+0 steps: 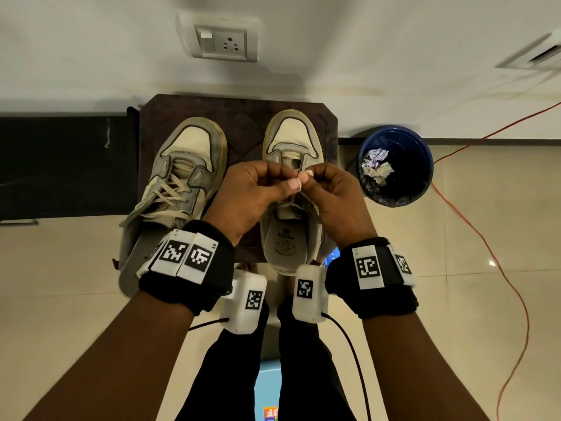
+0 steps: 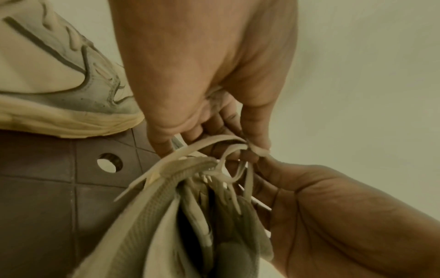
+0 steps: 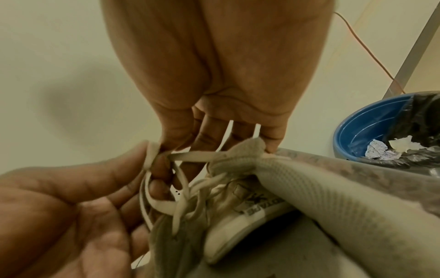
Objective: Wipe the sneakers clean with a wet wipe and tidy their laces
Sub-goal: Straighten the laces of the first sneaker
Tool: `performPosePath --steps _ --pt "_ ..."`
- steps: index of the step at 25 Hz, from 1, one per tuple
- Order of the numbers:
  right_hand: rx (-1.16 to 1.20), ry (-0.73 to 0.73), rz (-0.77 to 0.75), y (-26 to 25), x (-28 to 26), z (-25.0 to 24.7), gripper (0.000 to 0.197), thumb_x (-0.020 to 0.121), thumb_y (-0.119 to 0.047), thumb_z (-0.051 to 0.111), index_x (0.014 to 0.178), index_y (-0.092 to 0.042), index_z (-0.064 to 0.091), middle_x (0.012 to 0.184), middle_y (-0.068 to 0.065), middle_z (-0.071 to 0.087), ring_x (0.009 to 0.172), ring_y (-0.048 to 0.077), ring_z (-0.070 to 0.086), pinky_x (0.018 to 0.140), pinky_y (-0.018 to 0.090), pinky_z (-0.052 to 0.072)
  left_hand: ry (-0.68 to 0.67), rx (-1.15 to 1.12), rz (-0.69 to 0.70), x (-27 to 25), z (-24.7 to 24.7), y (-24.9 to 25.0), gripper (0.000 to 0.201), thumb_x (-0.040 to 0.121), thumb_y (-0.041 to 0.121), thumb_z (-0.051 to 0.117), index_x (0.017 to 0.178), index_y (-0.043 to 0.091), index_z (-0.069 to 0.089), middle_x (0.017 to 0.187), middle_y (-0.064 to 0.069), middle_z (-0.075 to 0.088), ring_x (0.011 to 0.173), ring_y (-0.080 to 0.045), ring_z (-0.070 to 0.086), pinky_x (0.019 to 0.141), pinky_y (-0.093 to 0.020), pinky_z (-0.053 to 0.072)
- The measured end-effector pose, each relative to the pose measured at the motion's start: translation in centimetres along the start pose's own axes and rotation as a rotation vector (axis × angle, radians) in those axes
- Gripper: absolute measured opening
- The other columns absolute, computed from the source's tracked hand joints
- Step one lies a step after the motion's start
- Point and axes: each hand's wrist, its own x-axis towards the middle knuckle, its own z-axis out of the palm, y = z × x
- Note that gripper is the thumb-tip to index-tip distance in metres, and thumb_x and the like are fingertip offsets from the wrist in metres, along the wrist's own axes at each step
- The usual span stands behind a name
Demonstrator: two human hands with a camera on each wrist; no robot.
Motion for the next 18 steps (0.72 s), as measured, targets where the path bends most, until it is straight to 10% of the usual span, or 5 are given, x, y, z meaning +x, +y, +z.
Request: performPosePath --steps 9,18 --pt "-0.067 -0.054 -0.050 -0.7 0.0 0.0 0.005 0.086 -0.002 0.064 0.085 -0.007 0.064 0.077 0.003 0.067 0.070 0.003 0.065 0.064 0.015 0.050 0.002 1.127 0.355 -0.6 0.2 0.9 0.026 0.093 0.024 0.052 0.115 0.013 0.062 0.110 -0.006 0.051 0.087 -0.021 0.056 0.069 -0.030 0.043" --pt "-0.157 0.004 -0.062 -0.9 -0.4 -0.2 0.013 0.085 -0.002 0.065 0.081 -0.014 0.064 0.075 -0.002 0.068 0.069 0.002 0.065 0.065 0.014 0.049 0.092 1.073 0.321 -1.1 -0.9 1.7 0.026 0.082 0.048 0.064 0.084 0.023 0.068 0.076 0.006 0.061 0.068 -0.012 0.053 0.060 -0.030 0.040"
